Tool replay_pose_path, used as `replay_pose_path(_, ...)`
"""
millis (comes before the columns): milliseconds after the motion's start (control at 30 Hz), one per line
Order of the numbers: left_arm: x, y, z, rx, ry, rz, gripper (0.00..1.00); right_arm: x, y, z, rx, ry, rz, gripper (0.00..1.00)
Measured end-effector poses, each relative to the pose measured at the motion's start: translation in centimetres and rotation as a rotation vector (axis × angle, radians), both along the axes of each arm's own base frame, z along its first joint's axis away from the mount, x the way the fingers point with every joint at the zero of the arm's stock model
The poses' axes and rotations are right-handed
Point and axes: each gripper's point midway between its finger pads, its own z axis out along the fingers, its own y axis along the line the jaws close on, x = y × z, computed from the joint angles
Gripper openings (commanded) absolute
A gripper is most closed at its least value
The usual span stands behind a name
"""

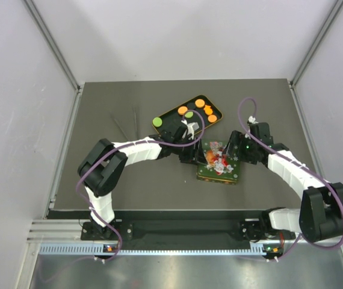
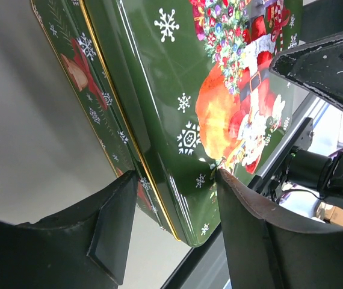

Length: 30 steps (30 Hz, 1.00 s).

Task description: Pack the cookies

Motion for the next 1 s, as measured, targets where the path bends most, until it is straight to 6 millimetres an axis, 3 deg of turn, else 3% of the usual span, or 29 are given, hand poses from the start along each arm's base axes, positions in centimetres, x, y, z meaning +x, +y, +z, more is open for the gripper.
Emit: replay_pose_path(1000, -0.34, -0.5, -0.55, -0.013, 0.014, -0.001, 0.58, 0.35, -0.11, -0.96, -0.072, 0.05, 0.016, 0.91)
